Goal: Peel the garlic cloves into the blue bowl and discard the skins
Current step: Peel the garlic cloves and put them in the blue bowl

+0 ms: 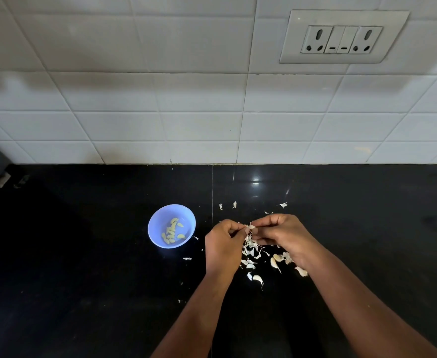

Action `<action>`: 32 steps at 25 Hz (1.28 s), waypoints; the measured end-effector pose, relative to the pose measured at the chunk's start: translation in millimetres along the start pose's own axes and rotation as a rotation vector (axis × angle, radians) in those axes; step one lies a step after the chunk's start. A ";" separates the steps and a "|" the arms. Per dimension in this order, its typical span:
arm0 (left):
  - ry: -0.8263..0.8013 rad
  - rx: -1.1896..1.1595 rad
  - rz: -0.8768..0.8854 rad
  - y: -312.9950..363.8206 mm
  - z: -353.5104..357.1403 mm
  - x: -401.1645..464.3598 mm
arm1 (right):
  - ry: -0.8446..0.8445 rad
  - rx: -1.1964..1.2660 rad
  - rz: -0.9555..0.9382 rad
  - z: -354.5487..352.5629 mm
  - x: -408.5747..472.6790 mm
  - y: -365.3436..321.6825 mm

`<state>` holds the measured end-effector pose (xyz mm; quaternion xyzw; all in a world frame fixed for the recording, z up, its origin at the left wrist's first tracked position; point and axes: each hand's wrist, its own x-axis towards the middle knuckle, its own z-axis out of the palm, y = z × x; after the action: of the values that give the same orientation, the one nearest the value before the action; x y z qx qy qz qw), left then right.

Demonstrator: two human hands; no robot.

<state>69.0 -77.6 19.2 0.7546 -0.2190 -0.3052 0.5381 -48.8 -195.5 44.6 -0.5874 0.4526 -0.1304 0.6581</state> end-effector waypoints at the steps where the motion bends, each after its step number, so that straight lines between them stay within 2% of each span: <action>1: 0.013 0.016 -0.009 -0.7 -2.8 1.7 | 0.029 -0.088 -0.008 -0.8 8.4 -1.0; 4: 0.035 0.037 -0.029 -4.6 -9.6 7.3 | 0.091 -0.348 -0.060 -1.9 31.8 -10.6; 9: 0.119 0.000 -0.034 -5.8 -16.9 14.5 | 0.194 -0.535 -0.287 3.7 56.3 -40.2; 12: 0.126 0.008 -0.042 -5.3 -16.8 18.6 | 0.165 -0.894 -0.267 13.8 61.9 -20.7; 14: 0.124 -0.004 -0.058 -5.8 -15.6 21.1 | 0.139 -1.006 -0.231 15.2 62.3 -9.0; 16: 0.113 -0.044 -0.098 -5.8 -14.1 23.9 | 0.133 -0.932 -0.237 12.7 63.7 -8.9; 19: 0.092 -0.120 -0.157 -7.3 -11.0 27.2 | 0.153 -0.694 -0.248 11.4 55.8 -18.8; 25: 0.070 -0.130 -0.159 -3.6 -8.2 24.3 | 0.149 -0.526 -0.286 13.7 53.6 -45.7; 27: 0.068 -0.141 -0.161 -3.1 -8.2 23.7 | 0.167 -0.589 -0.278 13.8 56.1 -43.8; 30: 0.071 -0.136 -0.160 -3.0 -8.7 22.8 | 0.138 -0.884 -0.185 12.4 59.9 -24.8; 32: 0.066 -0.147 -0.170 -2.6 -8.4 22.6 | 0.114 -0.907 -0.146 8.6 60.6 -19.9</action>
<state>91.1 -86.0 13.6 0.7385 -0.1133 -0.3401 0.5711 -1.5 -238.0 34.7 -0.8383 0.4568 0.0029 0.2978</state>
